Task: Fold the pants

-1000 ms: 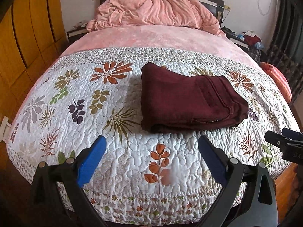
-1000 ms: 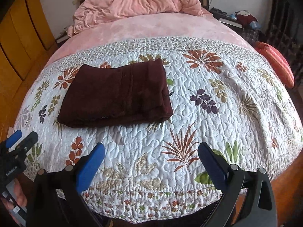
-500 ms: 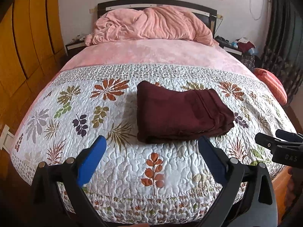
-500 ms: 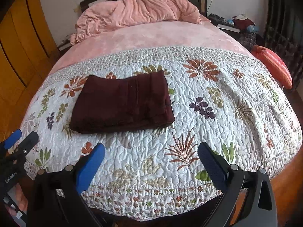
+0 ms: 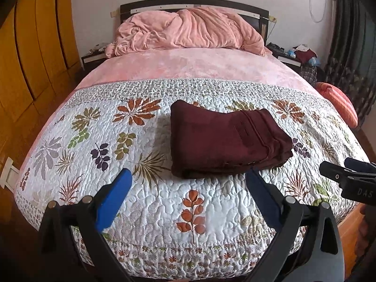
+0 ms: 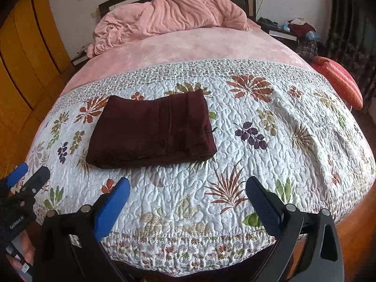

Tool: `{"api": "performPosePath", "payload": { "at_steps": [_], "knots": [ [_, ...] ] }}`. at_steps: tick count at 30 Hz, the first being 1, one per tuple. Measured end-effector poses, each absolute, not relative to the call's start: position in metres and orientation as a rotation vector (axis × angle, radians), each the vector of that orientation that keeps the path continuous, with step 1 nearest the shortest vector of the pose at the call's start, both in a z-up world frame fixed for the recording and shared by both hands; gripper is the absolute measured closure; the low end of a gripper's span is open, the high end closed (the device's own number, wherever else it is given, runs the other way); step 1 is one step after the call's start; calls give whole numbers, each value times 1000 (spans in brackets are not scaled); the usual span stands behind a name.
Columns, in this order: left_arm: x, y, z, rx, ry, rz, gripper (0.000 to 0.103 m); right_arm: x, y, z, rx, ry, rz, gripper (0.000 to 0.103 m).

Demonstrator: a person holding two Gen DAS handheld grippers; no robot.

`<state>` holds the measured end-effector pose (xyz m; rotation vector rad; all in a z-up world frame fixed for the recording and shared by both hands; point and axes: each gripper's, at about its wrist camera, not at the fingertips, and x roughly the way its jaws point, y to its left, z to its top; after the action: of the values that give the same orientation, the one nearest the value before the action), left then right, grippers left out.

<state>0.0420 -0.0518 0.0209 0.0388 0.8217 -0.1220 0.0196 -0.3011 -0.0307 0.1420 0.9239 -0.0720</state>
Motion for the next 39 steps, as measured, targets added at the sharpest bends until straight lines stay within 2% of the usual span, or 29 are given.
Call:
{"api": "performPosePath", "payload": {
  "at_steps": [11,39],
  "knots": [
    [59,-47,-23,35,934,-97,6,35,-310,-73,157,1012,-100,4],
    [63,-64,-33,56,966,-123,6,39,-307,-80,152,1018,-81,4]
  ]
}}
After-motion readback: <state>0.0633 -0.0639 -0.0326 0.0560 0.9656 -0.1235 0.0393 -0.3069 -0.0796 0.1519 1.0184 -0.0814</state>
